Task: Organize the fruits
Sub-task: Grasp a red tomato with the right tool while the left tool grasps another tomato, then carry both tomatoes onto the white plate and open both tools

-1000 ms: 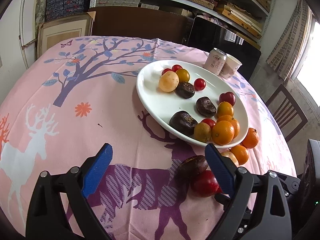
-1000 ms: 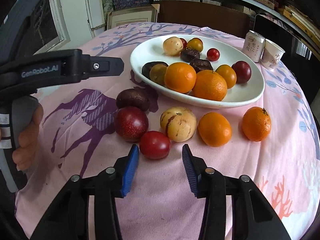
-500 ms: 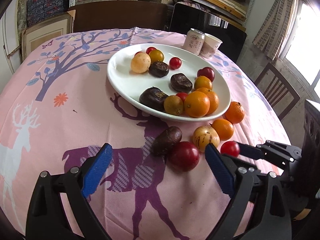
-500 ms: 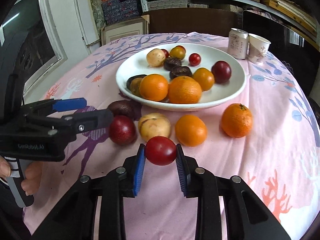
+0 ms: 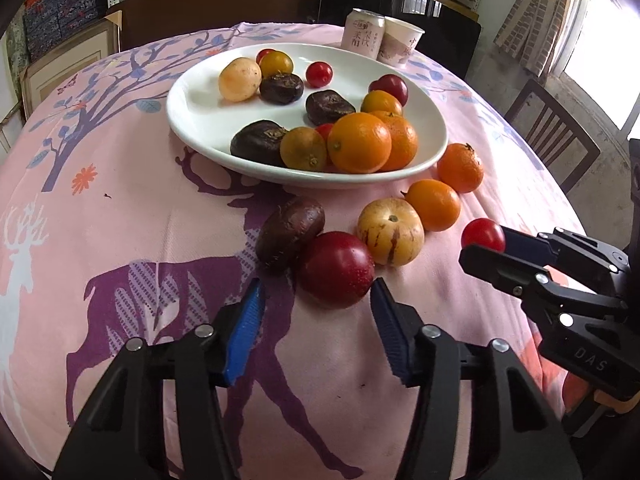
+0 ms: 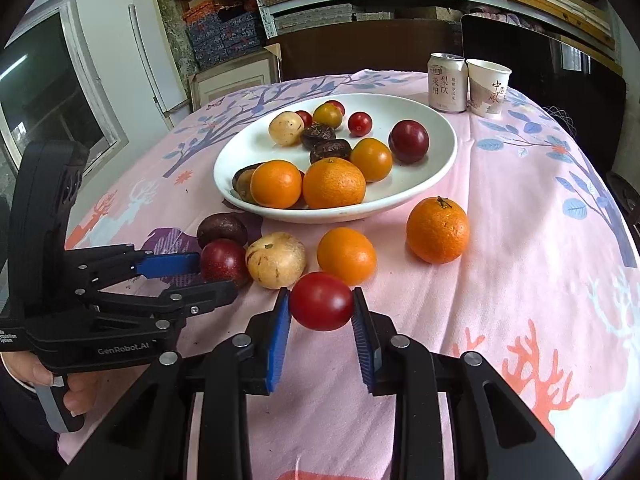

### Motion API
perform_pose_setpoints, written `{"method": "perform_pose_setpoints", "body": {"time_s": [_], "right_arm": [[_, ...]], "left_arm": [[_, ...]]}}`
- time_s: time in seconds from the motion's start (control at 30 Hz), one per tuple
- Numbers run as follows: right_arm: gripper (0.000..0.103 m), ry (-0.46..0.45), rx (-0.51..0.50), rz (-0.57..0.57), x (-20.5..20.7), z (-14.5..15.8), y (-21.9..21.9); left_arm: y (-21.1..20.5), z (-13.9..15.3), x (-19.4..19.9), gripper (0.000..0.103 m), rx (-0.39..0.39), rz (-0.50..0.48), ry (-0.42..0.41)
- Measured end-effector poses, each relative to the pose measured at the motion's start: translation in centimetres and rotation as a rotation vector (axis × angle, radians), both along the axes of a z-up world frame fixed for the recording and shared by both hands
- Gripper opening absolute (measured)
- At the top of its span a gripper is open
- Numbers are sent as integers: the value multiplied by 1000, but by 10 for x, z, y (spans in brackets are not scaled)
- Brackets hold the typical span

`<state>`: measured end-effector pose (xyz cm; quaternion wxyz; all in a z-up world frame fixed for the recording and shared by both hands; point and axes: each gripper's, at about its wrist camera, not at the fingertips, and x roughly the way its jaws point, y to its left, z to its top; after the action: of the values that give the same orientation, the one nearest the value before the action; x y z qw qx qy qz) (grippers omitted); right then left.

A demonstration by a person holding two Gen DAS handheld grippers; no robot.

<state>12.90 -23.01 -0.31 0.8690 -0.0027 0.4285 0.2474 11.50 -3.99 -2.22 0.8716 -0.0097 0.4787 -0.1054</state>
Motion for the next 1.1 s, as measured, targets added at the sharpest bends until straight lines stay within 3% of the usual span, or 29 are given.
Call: {"method": "perform_pose_setpoints", "body": {"time_s": [0.27, 0.37, 0.53, 0.8, 1.1], "right_arm": [[31, 0, -11, 24, -3, 0, 8], [31, 5, -5, 16, -1, -2, 6], [31, 1, 28, -13, 2, -1, -2], [31, -65, 83, -51, 2, 12, -7], [31, -152, 125, -66, 12, 67, -2]], "left_arm": [[-4, -1, 10, 54, -8, 28, -30], [-8, 0, 9, 38, -20, -14, -44], [-9, 3, 1, 38, -37, -34, -24], [-2, 50, -13, 38, -64, -15, -151], [14, 97, 9, 38, -20, 42, -252]]}}
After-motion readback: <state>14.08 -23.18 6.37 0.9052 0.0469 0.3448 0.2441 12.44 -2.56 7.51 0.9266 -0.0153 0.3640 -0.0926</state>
